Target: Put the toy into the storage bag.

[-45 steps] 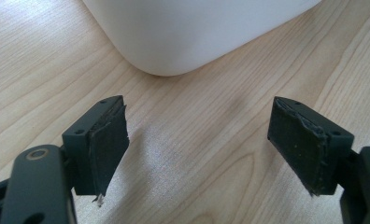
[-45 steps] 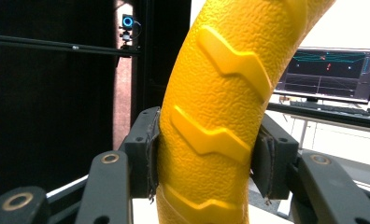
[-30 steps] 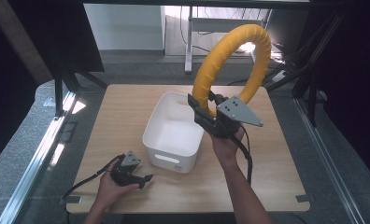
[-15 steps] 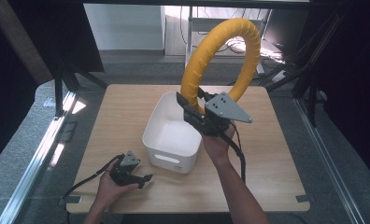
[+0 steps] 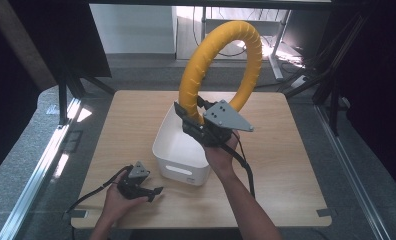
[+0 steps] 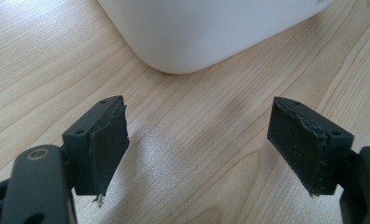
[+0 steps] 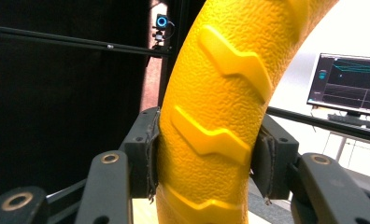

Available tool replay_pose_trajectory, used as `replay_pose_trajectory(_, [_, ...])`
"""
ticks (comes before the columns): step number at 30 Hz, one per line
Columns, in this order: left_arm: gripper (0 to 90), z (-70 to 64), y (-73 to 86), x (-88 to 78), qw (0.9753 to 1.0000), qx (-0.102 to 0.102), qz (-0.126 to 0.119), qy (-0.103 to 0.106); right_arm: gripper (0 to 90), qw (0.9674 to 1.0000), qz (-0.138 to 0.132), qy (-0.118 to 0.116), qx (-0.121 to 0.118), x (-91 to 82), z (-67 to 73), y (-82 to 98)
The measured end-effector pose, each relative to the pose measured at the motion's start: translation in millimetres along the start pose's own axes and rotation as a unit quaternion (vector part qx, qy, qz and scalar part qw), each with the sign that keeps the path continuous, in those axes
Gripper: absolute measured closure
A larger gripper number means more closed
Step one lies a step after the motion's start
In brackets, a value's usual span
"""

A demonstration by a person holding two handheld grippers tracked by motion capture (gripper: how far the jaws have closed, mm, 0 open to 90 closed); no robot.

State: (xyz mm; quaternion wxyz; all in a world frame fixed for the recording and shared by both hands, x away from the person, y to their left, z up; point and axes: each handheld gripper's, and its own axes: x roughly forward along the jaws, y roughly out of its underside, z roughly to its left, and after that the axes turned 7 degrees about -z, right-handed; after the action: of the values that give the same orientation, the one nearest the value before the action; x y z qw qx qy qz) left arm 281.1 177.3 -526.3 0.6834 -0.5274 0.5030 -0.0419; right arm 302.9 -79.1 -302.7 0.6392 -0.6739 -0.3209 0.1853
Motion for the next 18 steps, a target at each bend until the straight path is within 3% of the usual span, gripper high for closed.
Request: replay_pose_trajectory(18, [20.3,0.7,0.7,0.3,1.0000,-0.001,0.001,0.000,49.6,0.9998,0.003,-0.020,0.009,11.7,18.1,8.8])
